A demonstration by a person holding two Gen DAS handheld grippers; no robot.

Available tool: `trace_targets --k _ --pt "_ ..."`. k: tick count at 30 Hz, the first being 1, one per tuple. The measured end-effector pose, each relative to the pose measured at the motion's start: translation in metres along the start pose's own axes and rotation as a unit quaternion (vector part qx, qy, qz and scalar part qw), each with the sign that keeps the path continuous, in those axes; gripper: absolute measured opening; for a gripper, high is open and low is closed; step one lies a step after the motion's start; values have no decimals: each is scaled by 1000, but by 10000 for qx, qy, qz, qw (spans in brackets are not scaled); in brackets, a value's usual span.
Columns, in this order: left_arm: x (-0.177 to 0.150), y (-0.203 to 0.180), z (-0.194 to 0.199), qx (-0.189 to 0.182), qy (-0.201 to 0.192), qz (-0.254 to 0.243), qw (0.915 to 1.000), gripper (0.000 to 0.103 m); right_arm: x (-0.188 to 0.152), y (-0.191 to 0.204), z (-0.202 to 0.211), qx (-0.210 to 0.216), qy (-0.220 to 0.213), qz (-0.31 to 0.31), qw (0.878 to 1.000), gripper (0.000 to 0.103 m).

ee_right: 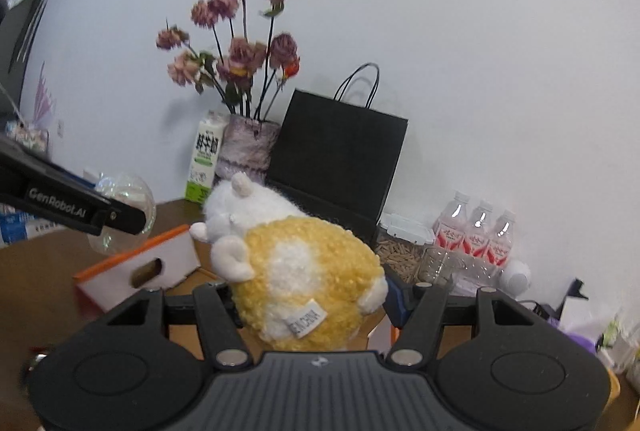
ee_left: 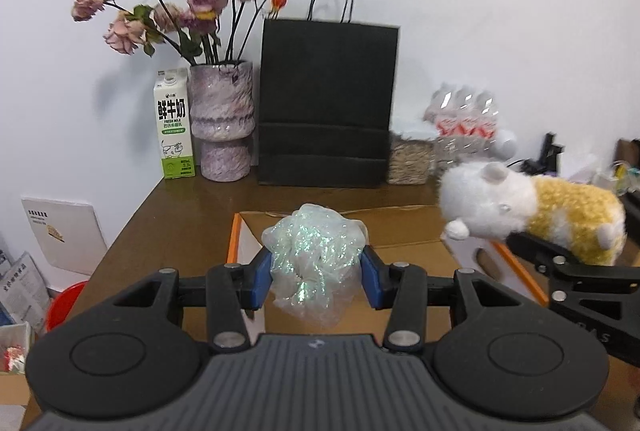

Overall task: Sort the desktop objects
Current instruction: 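Carry the bag and plush toy into the cardboard box and release both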

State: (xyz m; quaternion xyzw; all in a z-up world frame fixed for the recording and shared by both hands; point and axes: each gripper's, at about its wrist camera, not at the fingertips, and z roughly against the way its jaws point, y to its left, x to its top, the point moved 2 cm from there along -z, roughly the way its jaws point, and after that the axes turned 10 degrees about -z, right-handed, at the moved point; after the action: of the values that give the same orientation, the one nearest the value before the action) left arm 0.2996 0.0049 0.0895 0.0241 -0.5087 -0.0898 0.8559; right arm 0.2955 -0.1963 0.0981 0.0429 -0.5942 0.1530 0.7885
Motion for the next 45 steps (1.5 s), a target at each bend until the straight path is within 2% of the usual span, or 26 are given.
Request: trace_targets --k 4,14,17,20,27,30,33,35,37,40,45 --pt "9 4 -43 76 247 -46 9997 45 2 -13 -52 -76 369 169 9991 60" --pt "12 10 -138 64 1023 -191 9945 45 -7 -30 -155 160 1127 542 9920 60" --pt "6 12 -160 262 1277 -284 9911 45 -15 -30 -171 256 1321 588 9892 60" --pt "2 16 -174 298 1465 -323 9882 45 -22 -29 -182 314 1458 602 9870 60" --pt "-3 20 -184 296 1617 -344 9858 49 -30 -30 -197 354 1833 603 9806 65" --pt "-3 19 -187 320 1642 -375 9852 56 -31 -30 -198 313 1895 629 9794 66" --pt "-4 18 -185 327 1624 -442 9852 66 -32 -30 -200 255 2003 639 9773 77" --pt "-2 16 -183 297 1587 -474 9857 79 -30 -32 -200 208 2022 578 9774 82" --pt "1 15 -177 208 1485 -469 9876 88 -26 -36 -198 258 2062 440 9772 87" --pt "7 14 -164 292 1295 -543 9897 101 -19 -44 -190 348 2046 161 9781 93" --pt "17 14 -135 345 1011 -515 9929 103 -6 -49 -164 311 1907 -37 9811 93"
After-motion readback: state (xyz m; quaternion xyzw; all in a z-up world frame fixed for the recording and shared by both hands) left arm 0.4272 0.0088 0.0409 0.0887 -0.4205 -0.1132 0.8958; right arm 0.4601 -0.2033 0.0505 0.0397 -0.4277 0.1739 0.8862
